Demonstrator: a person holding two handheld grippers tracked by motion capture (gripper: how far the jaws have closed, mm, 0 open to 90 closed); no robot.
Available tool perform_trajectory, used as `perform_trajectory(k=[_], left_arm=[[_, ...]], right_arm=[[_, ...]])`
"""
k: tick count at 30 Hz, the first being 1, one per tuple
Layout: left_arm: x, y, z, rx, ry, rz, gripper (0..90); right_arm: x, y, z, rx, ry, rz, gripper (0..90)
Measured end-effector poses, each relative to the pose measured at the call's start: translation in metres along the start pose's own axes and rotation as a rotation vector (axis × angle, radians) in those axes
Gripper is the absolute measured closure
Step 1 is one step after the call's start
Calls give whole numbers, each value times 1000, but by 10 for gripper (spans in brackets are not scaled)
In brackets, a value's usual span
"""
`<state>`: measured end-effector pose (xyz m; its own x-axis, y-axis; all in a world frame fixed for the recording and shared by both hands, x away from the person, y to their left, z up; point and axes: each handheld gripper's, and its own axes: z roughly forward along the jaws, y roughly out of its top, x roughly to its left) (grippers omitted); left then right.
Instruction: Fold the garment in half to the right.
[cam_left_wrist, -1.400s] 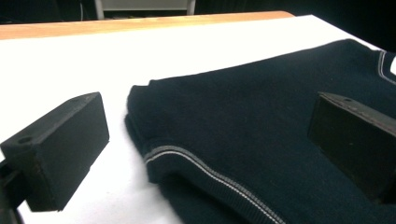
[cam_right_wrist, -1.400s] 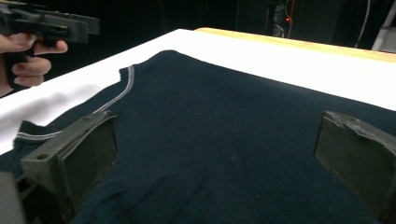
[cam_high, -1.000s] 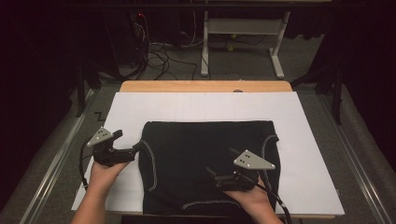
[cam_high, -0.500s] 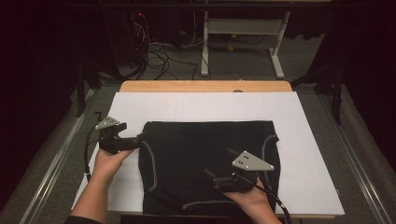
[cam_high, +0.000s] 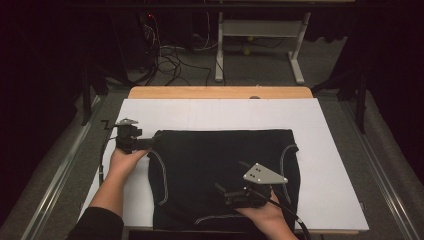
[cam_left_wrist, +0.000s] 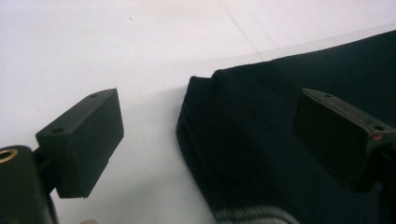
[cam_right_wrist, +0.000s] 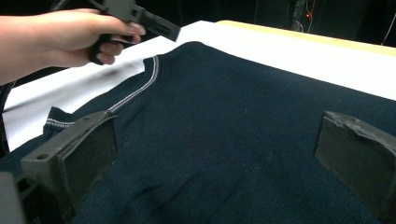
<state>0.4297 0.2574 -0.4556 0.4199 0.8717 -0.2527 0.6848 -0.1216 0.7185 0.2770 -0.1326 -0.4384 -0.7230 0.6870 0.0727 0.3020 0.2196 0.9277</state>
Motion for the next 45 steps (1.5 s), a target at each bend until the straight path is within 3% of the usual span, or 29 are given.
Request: perform_trajectory(k=[4,7,10,13,17,22,27,31,36,45], left_arm=[[3,2,14,-17,35,-12,134],[10,2,26,1,18,-53,187],[9,4,34,42,20,-36,188],[5,6,38,60,21,-11,268],[4,6,39,56,20,-11,340],[-3,5,41,65,21,26,460],[-6,3,41,67,15,52,607],[-2,-1,39,56,-31,20,692],[-4,-4,37,42,-19,17,707],[-3,-6,36,35,-34,1,706]], right_arm=[[1,-1,2,9,2,1,1],[1,-2,4,16,5,1,1],[2,-4,6,31,9,0,1],[2,-4,9,38,11,-2,1],[5,-4,12,50,19,-4,1],[15,-3,19,75,44,-5,2],[36,0,34,115,96,-26,4],[53,3,45,140,138,-44,10],[75,7,62,177,182,-64,23],[108,9,94,266,232,-117,43]])
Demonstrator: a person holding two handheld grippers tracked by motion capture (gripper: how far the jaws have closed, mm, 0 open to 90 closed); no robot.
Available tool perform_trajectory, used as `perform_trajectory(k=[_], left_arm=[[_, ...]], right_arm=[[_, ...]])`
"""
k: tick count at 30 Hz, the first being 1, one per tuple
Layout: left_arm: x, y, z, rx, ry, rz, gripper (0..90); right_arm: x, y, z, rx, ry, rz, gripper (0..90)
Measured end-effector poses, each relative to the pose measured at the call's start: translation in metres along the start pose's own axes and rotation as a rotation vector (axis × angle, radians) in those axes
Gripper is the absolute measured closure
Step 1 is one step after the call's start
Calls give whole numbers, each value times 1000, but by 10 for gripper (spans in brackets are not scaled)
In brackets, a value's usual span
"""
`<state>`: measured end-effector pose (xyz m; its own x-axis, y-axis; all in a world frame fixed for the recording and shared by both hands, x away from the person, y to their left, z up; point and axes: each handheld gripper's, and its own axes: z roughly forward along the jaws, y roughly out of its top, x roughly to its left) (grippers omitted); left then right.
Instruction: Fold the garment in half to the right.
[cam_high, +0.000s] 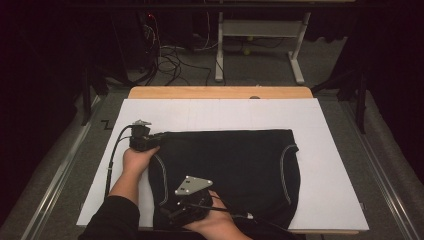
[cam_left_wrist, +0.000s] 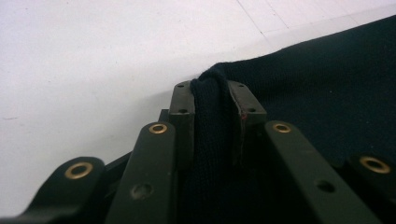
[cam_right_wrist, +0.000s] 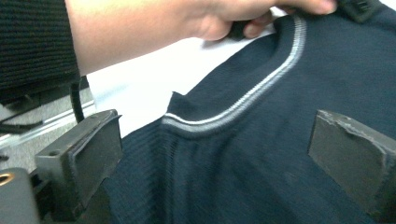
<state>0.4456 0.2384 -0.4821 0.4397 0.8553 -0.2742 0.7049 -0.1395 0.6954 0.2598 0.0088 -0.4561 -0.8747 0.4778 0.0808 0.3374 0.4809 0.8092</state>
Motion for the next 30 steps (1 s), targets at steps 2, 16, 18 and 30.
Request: perform_trajectory(k=[2,16,18,30], left_arm=[[0,0,0,0,-3,-2,706],[0,-1,-1,2,-6,-2,706],[0,-1,-1,3,-8,-4,706],[0,-1,-1,4,-7,-4,705]], right_arm=[[3,3,7,22,7,0,52],[24,10,42,154,27,-22,136],[24,10,44,172,26,-31,137],[35,11,54,242,-36,-104,120]])
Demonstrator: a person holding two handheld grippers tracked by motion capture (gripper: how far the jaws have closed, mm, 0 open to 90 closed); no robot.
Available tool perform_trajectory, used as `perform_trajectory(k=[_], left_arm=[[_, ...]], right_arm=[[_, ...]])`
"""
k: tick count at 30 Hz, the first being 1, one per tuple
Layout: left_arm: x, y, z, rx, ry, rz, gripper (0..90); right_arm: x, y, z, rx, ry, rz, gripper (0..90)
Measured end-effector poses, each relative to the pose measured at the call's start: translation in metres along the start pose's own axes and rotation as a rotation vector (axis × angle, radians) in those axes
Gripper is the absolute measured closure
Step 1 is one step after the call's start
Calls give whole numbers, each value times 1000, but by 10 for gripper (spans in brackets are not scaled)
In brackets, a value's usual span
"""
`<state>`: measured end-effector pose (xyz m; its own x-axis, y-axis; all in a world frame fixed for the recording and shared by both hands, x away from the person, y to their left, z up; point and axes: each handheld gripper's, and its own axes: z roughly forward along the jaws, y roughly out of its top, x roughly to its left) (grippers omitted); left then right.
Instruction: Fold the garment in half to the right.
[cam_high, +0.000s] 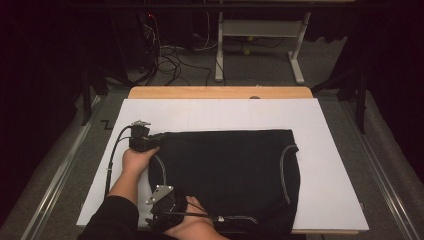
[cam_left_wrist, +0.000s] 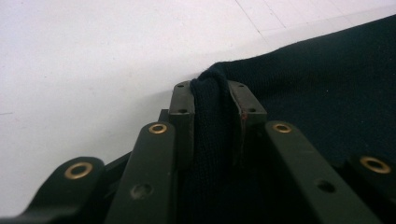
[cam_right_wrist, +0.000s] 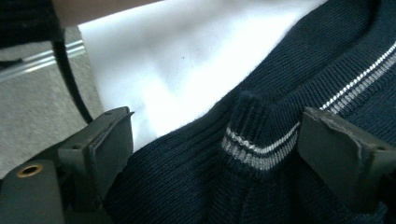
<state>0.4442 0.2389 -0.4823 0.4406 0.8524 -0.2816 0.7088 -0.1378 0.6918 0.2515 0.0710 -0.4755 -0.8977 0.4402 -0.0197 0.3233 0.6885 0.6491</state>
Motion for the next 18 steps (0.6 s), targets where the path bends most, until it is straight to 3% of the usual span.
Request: perform_trajectory(k=[4,7,18], left_arm=[[0,0,0,-2,-3,-2,705],[0,0,0,-3,-3,-1,705],[2,0,0,-3,-11,-12,704]], right_arm=[[6,0,2,13,-51,-39,146],[7,0,2,10,-68,-42,182],[0,-3,-6,-1,-110,-32,500]])
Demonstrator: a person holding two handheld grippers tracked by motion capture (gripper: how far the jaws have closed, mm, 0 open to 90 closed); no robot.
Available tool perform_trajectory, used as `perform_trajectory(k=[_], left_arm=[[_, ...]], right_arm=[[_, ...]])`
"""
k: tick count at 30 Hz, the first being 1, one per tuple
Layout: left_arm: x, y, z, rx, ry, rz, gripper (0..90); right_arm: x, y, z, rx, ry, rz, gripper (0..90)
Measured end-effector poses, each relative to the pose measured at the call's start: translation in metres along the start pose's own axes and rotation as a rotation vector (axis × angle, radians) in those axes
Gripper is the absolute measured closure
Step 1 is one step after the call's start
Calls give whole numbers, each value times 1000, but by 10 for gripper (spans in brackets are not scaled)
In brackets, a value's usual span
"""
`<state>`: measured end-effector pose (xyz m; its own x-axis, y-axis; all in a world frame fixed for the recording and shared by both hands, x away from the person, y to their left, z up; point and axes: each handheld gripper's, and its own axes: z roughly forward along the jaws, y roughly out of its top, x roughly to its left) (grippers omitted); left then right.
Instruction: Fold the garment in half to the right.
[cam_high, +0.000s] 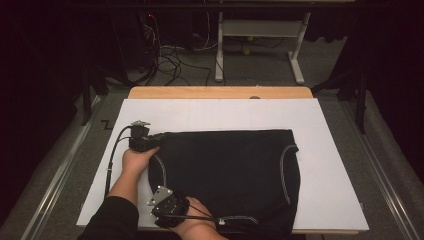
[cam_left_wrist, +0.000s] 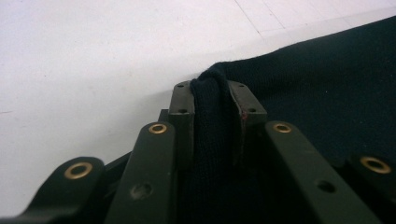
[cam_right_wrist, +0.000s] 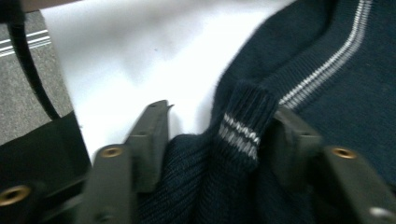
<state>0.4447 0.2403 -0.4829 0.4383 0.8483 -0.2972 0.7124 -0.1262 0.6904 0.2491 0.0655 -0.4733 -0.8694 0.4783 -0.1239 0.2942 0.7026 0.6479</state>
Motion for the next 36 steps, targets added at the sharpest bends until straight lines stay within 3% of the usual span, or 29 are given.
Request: perform_trajectory(k=[7,12,22,27,36], left_arm=[[0,0,0,1,2,1,704],[-1,0,0,0,9,6,703],[-1,0,0,-3,14,5,704],[-5,-1,0,-4,41,24,703],[-2,-1,0,-8,33,-10,705]], right_arm=[[-5,-3,-3,2,-15,-8,661],[-8,-4,-4,0,-16,-11,707],[-12,-6,-4,-14,9,-3,742],[-13,-7,-5,-21,9,-17,745],[-13,-7,-7,-34,11,-25,752]])
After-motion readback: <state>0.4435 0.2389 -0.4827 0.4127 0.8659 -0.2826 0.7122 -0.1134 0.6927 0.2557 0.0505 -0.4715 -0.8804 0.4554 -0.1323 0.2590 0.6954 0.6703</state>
